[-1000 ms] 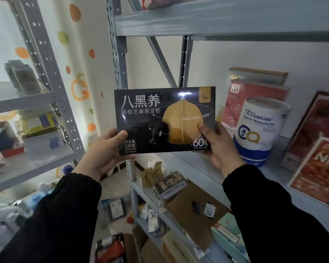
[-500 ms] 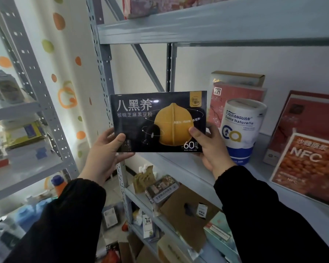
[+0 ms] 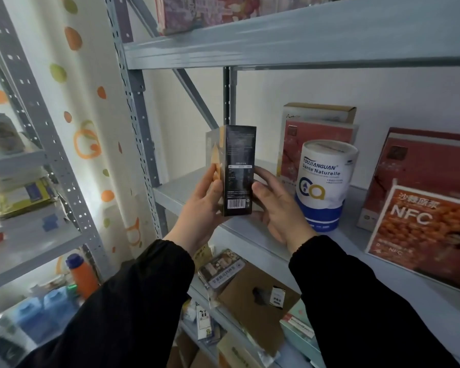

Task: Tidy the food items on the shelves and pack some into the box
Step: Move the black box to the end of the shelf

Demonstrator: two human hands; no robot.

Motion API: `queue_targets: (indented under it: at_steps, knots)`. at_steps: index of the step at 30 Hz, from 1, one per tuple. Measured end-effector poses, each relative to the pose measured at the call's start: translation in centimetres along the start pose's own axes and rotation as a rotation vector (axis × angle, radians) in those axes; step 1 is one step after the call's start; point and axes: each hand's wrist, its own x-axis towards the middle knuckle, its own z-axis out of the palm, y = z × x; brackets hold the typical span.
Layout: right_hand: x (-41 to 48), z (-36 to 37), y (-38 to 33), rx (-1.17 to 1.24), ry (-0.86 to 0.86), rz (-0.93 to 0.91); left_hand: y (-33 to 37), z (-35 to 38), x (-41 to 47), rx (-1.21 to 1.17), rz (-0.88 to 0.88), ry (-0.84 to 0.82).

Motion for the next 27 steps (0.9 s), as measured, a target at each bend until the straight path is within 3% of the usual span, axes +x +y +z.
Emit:
queue_targets:
  at_steps: [5,8,10,14,17,20,23,25,27]
  knots:
    - [0.0,0.1,0.0,-0.045,-0.025,0.024,0.5,-0.6,-1.0,0.082,-0.001,0.005]
    - [0.1,-0.1,0.7,-0.145,-0.112,0.068,0.6,-1.1,-1.3,0.363,0.090,0.057]
    - [-0.1,0.2,1.2,-0.275,-0.185,0.096,0.6,-1.4,-1.6,0.531,0.167,0.150]
    - [-0.9,0.5,0.9,-0.522,-0.299,0.134,0.9,-2.9,-3.0,0.551,0.249,0.348]
    - [-0.5,0.1,0.8,-0.674,-0.126,0.158,1.5,-7.3,-3.7,0.477,0.257,0.489]
    - [-0.1,0.1,0.7,-0.600,0.056,0.210,2.7,-11.1,-4.3,0.166,0.226,0.434]
    - [0.0,0.0,1.3,-0.319,-0.032,0.193,3.3,-12.7,-4.4,-0.095,0.148,0.371]
    - [-0.1,0.3,1.4,-0.129,-0.026,0.144,3.5,-12.6,-3.9,-0.104,0.120,0.392]
    - [-0.1,0.8,1.1,-0.134,0.072,0.053,3.9,-11.8,-2.8,0.085,0.159,0.397]
